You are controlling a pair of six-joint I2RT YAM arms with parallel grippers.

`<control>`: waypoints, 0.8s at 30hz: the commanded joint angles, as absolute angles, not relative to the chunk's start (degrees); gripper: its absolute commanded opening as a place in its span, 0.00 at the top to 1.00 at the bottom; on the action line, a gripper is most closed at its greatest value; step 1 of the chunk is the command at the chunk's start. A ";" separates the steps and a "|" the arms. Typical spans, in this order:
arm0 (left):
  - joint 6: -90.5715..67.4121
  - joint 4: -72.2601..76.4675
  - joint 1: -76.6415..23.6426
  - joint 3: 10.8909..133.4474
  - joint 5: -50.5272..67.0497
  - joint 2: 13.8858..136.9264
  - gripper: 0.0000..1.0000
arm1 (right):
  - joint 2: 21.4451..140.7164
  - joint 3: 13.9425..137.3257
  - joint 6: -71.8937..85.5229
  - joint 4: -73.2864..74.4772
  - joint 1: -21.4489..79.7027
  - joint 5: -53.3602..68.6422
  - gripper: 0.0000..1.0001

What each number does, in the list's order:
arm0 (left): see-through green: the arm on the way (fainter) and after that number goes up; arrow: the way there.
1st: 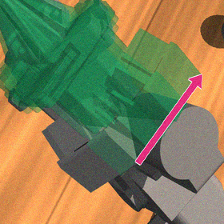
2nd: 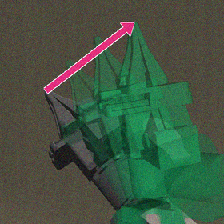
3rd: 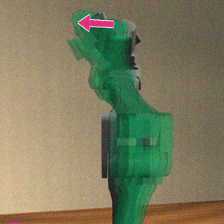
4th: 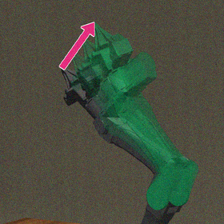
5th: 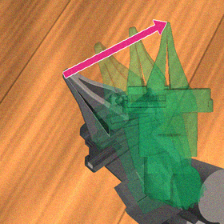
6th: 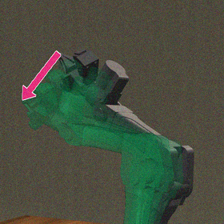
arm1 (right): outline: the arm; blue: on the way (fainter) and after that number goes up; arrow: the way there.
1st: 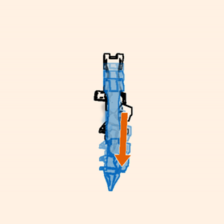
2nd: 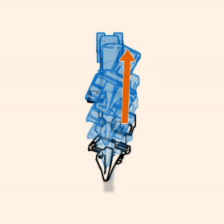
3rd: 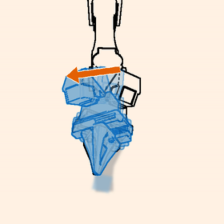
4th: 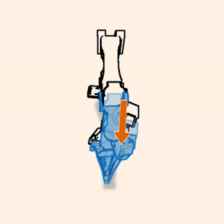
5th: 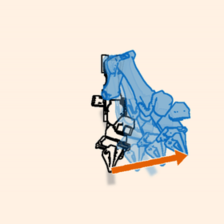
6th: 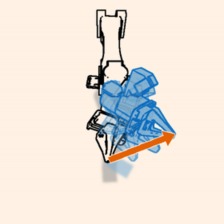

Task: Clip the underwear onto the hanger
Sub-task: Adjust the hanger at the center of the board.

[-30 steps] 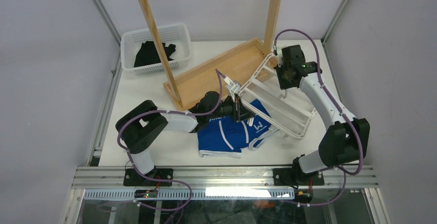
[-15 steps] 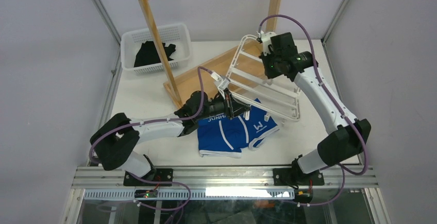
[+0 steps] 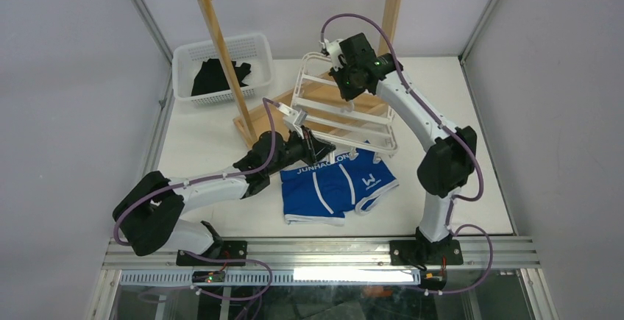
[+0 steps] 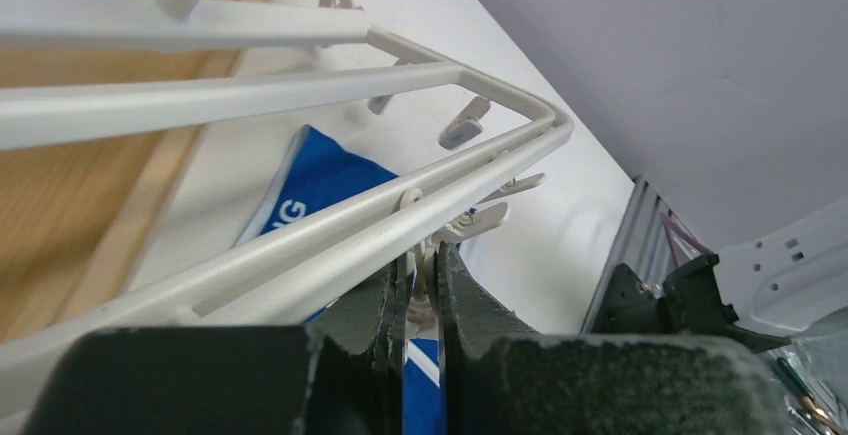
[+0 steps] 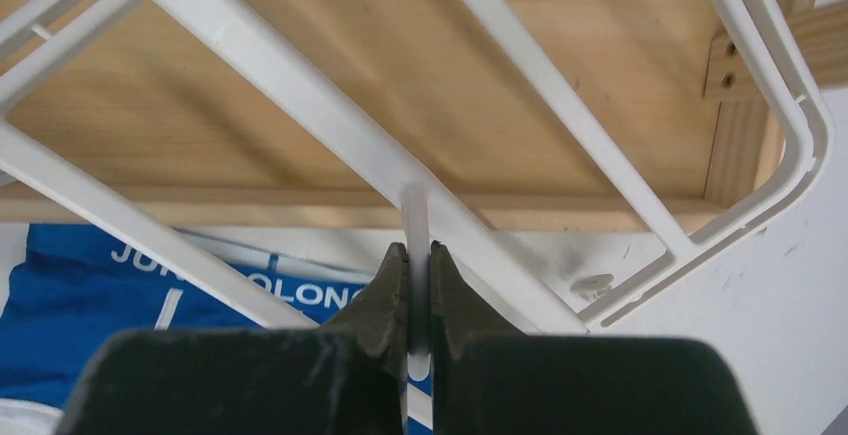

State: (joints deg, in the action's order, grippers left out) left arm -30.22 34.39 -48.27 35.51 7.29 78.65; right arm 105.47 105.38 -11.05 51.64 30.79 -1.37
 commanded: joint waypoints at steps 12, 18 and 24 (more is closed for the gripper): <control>-29.72 36.83 -41.26 38.94 10.93 86.09 1.00 | 119.96 128.86 -23.19 47.74 32.19 1.27 0.98; -28.66 36.15 -41.31 40.69 7.45 89.54 1.00 | 116.65 121.42 -22.02 41.96 31.48 1.31 0.54; -28.67 34.66 -41.29 42.07 6.11 91.36 1.00 | 105.48 110.82 -15.27 35.29 29.69 2.86 0.42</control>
State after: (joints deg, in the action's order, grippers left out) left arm -30.09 34.54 -41.19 38.98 5.98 90.59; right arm 117.95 115.28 -20.16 43.90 31.09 1.41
